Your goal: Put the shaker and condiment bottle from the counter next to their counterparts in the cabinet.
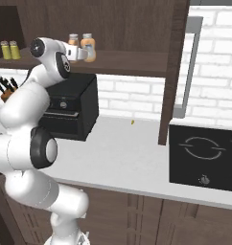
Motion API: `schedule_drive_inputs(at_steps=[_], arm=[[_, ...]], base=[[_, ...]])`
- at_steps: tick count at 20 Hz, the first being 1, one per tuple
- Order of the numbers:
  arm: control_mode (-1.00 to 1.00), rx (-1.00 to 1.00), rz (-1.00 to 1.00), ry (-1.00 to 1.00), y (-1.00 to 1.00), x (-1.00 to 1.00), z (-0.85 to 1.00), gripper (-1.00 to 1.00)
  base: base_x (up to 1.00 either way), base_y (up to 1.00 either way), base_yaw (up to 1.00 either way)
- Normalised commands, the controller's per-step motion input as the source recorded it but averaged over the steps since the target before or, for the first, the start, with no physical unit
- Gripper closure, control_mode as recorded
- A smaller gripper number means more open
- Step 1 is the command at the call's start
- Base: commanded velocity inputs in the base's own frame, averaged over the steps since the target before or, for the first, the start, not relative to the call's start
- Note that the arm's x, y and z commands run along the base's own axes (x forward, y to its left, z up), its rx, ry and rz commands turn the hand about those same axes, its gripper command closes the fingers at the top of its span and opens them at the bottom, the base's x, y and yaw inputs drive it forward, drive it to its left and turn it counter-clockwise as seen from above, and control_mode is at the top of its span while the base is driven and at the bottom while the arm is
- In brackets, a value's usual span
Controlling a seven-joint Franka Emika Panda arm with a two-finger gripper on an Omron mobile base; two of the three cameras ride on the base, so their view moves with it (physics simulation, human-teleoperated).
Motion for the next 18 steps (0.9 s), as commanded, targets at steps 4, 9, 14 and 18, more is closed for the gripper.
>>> schedule_drive_inputs(at_steps=[4,9,14,18], arm=[[-1.00,0.00,0.00,0.00,0.00,0.20,-0.02,1.00],[-1.00,0.00,0.00,0.00,0.00,0.18,0.00,1.00],[-1.00,0.00,0.00,0.00,0.00,0.12,0.00,-1.00],[-1.00,0.00,0.00,0.00,0.00,0.00,0.00,-1.00]], base=[[0.00,0.00,0.00],[0.00,0.00,0.00],[0.00,0.00,0.00],[0.00,0.00,0.00]])
